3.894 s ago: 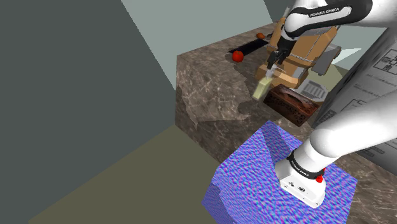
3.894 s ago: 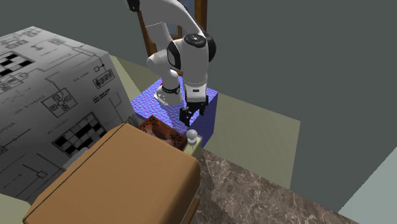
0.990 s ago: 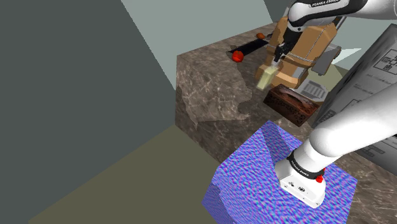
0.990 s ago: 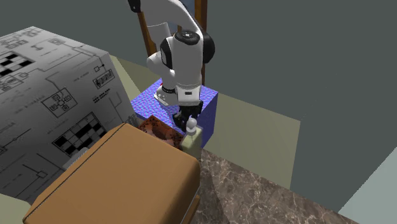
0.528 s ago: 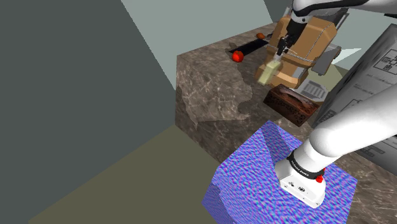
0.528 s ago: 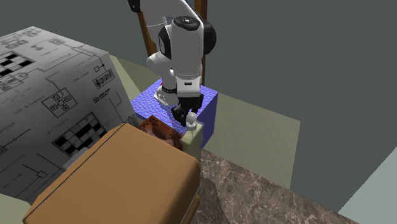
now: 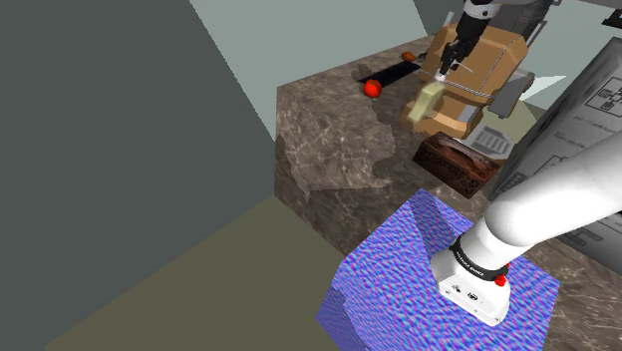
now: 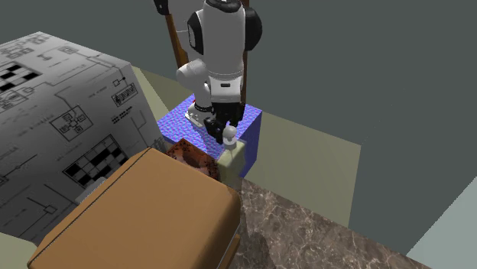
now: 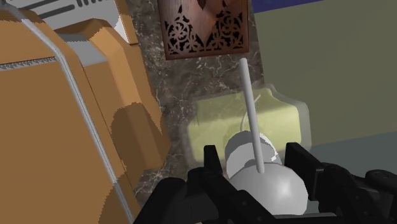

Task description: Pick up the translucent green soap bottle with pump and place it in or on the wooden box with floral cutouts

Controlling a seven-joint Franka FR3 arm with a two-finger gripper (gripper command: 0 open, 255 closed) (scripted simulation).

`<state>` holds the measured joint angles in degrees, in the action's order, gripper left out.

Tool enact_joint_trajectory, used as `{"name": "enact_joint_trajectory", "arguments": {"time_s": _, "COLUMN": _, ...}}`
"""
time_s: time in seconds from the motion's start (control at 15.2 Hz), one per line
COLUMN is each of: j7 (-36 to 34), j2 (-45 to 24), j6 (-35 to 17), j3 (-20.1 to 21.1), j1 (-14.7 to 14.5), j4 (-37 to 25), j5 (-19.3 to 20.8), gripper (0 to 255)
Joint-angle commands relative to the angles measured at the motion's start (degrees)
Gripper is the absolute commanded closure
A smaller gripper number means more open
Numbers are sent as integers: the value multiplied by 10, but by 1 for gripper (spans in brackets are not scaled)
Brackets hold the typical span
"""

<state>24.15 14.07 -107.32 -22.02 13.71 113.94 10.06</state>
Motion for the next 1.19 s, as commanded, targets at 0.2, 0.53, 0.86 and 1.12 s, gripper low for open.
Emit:
{"name": "enact_joint_trajectory", "arguments": {"time_s": 0.2, "j7": 12, "j2": 30, "j6": 37, "j3": -3, "j1": 7, "j4": -9, "j5": 9, "gripper": 255}}
{"name": "enact_joint_trajectory", "arguments": {"time_s": 0.53, "j7": 44, "j2": 95, "j6": 87, "j3": -14, "j1": 27, "j4": -3, "j5": 32, "gripper": 255}}
{"name": "enact_joint_trajectory", "arguments": {"time_s": 0.86, "j7": 83, "j2": 147, "j6": 143, "j3": -27, "j1": 47, "j4": -15, "j5": 53, "gripper": 255}}
{"name": "enact_joint_trajectory", "arguments": {"time_s": 1.12, "j7": 98, "j2": 171, "j6": 152, "j3": -34, "j1": 57, "j4": -5, "j5": 63, "gripper": 255}}
